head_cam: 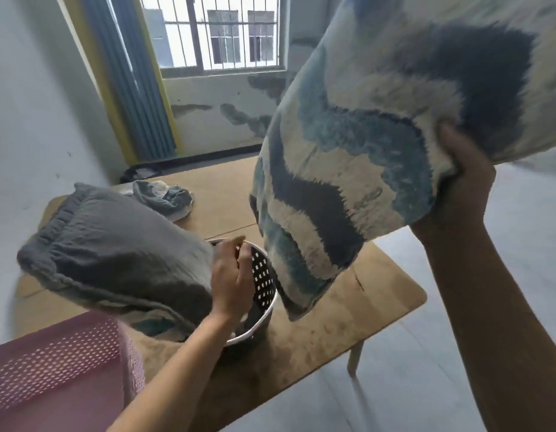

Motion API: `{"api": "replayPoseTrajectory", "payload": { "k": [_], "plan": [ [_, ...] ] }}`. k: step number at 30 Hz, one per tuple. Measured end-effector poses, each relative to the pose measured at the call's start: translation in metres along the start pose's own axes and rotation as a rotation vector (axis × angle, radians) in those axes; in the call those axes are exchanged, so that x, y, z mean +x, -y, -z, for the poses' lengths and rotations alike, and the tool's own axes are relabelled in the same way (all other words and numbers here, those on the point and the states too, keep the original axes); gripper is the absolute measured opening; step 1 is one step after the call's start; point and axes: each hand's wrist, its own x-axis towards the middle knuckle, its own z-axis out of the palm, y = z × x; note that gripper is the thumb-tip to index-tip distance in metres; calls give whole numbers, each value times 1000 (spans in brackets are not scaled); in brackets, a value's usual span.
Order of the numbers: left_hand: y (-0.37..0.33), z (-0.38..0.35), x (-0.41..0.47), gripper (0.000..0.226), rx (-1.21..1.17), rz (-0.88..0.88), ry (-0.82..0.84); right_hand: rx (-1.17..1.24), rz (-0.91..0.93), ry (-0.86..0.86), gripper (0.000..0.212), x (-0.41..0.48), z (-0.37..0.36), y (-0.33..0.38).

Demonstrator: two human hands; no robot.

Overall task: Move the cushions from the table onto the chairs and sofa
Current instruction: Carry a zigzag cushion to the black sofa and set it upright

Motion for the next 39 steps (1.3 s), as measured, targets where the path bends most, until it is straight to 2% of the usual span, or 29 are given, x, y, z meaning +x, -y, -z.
{"api": "replayPoseTrajectory", "payload": {
  "k": [3, 5, 8, 11, 13, 15, 16, 17, 18, 20, 21, 24, 27, 29, 31, 33, 35, 39],
  "plan": [
    [-63, -14, 31, 55, -258, -76, 106, -68, 121, -99, 22, -32, 19, 36],
    [-96, -32, 39, 52, -455, -57, 282, -118, 177, -203, 18, -63, 33, 58],
    [-123, -75, 23, 67, -493, 2, 645, -152, 215, -399, 34, -121, 66, 82],
    [-146, -116, -33, 79, -600, 131, 1126, -265, 170, -589, 61, -189, 95, 103],
    [-164, -134, -86, 80, -578, 206, 1312, -360, 108, -701, 65, -240, 107, 124],
    [-184, -145, -145, 77, -535, 313, 1297, -448, 95, -814, 50, -294, 117, 153],
    [-195, -150, -173, 70, -525, 372, 1265, -485, 118, -879, 35, -324, 122, 168],
    [-208, -150, -201, 59, -536, 428, 1233, -507, 140, -945, 32, -355, 127, 181],
    [-221, -150, -228, 51, -539, 473, 1213, -536, 148, -1009, 48, -388, 133, 191],
    [-249, -149, -281, 53, -529, 533, 1227, -627, 174, -1102, 86, -455, 142, 205],
    [-260, -150, -307, 56, -533, 542, 1242, -684, 180, -1147, 95, -486, 147, 209],
    [-292, -150, -396, 52, -557, 546, 1316, -777, 119, -1285, 103, -567, 156, 212],
    [-322, -144, -497, 43, -553, 575, 1447, -834, 171, -1462, 86, -638, 161, 228],
    [-341, -138, -564, 40, -573, 536, 1545, -826, 284, -1609, 63, -688, 167, 252],
    [-361, -126, -628, 35, -642, 467, 1644, -837, 385, -1726, 51, -741, 172, 281],
    [-382, -112, -685, 25, -710, 351, 1733, -858, 436, -1801, 50, -791, 175, 308],
    [-400, -100, -734, 19, -742, 153, 1829, -868, 453, -1859, 53, -835, 180, 331],
    [-429, -98, -833, 27, -794, -248, 2004, -891, 451, -1956, 67, -913, 213, 375]
  ]
}}
